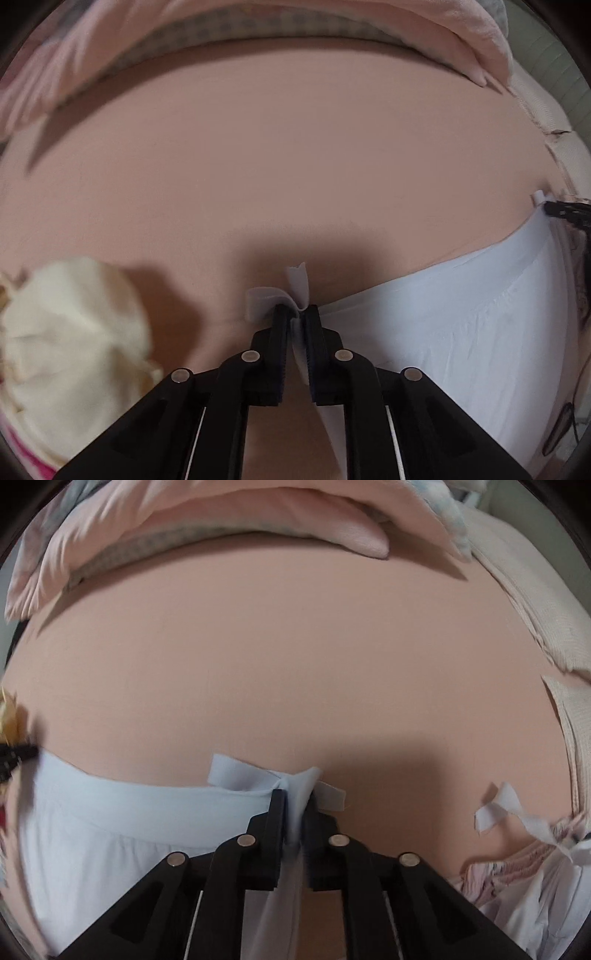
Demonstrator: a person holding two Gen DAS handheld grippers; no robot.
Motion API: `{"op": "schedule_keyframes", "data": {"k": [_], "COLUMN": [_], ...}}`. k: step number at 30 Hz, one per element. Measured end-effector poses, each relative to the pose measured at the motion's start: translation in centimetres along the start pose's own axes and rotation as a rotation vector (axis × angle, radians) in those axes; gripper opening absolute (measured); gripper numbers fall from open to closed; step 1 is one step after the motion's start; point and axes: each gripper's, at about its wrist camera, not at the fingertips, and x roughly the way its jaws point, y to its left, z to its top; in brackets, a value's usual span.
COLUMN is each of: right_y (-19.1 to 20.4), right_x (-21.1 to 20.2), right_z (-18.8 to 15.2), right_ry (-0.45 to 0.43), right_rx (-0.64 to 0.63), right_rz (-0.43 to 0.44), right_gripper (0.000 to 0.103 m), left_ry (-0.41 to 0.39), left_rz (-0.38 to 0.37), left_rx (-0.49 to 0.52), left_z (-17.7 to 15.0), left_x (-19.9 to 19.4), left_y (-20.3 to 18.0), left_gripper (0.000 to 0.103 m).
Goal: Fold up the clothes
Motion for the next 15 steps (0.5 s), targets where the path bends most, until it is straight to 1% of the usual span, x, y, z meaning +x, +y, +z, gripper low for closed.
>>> {"op": "schedule_keyframes", "data": {"k": [1, 2, 4, 6, 7, 8, 10, 11, 13, 14, 15], "right_y": [-0.4, -0.8, -1.4, -0.5, 0.9, 2.5, 6.0, 7.4, 10.1, 11.1, 12.3], "right_x": [-1.2, -2.3, -4.6, -6.7, -7.3, -7.7, -7.4, -7.2, -6.6, -6.5, -6.9], "right_z": [-0.4, -0.8, -1.6, -3.4, -4.7, -6.1, -9.0, -11.0, -14.5, -16.3, -19.2], "right_ry": [-0.034, -0.069, -0.136, -0.178, -0.158, -0.132, -0.027, 0.025, 0.118, 0.148, 0.174], "right_rx": [0.038, 0.077, 0.149, 0.165, 0.126, 0.081, -0.049, -0.106, -0.213, -0.25, -0.278], "right_rz": [-0.008, -0.016, -0.03, -0.014, 0.027, 0.066, 0.137, 0.16, 0.168, 0.179, 0.184], "right_gripper": [0.021, 0.025, 0.027, 0.029, 0.029, 0.029, 0.029, 0.029, 0.029, 0.029, 0.029], "left_ry": [-0.029, -0.052, -0.062, -0.051, -0.04, -0.024, 0.013, 0.028, 0.022, 0.019, 0.016], "left_rz": [0.048, 0.063, -0.009, -0.1, -0.145, -0.173, -0.211, -0.223, -0.21, -0.203, -0.197], "left_rx": [0.016, 0.041, 0.081, 0.123, 0.146, 0.155, 0.136, 0.118, 0.111, 0.107, 0.103], "left_z": [-0.3, -0.7, -2.2, -4.4, -5.8, -7.0, -10.5, -13.0, -13.8, -14.2, -14.6], "left_x": [-1.1, -2.1, -3.9, -5.1, -5.5, -5.5, -5.6, -6.2, -5.9, -5.8, -5.7], "left_y": [-0.6, -1.4, -3.6, -6.5, -8.2, -9.5, -12.5, -14.2, -14.5, -14.7, -14.8], "left_gripper": [0.01, 0.011, 0.012, 0.013, 0.013, 0.013, 0.013, 0.013, 0.013, 0.013, 0.013]}}
